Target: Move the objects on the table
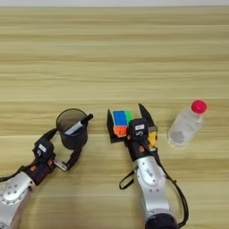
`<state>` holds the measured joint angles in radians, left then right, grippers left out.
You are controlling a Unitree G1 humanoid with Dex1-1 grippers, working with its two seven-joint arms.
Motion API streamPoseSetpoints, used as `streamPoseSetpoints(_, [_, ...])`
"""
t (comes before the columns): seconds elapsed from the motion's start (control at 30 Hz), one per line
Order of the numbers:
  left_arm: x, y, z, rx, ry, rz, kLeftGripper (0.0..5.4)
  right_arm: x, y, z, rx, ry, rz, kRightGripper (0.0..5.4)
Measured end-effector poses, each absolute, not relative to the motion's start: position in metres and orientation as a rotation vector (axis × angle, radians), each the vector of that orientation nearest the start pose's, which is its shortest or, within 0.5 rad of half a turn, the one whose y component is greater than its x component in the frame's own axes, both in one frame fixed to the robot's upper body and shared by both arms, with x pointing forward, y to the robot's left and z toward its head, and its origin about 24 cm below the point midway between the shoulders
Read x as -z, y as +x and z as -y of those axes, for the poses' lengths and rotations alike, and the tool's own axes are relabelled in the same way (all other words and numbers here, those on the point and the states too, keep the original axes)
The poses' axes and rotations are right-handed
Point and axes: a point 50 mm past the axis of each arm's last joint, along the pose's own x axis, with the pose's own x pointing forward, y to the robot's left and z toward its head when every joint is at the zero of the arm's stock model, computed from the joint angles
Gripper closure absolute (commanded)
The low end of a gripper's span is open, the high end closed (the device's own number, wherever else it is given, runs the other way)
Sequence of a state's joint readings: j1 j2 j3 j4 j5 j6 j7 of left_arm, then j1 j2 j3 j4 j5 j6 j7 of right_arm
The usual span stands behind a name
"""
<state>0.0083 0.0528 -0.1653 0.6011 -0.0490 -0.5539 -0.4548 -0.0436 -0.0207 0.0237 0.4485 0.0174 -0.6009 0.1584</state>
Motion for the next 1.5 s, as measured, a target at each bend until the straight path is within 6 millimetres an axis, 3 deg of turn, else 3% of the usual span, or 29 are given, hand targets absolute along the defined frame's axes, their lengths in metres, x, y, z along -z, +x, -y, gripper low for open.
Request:
streamPoseSetpoints(0.63, [0.052, 0.228, -0.112, 0.556, 0.007, -0.116, 0.00, -0.006, 0.243, 0.137, -0.179, -0.020, 0.193, 0.06])
streamPoseSetpoints(1.23, [0.049, 0.237, -0.096, 0.597, 0.007, -0.096, 0.00, -0.007, 0.243, 0.136, -0.179, -0.022, 0.206, 0.06])
streamPoseSetpoints(1.5, [0.049, 0.243, -0.098, 0.564, 0.014, -0.103, 0.00, -0.006, 0.241, 0.137, -0.178, -0.022, 0.199, 0.06])
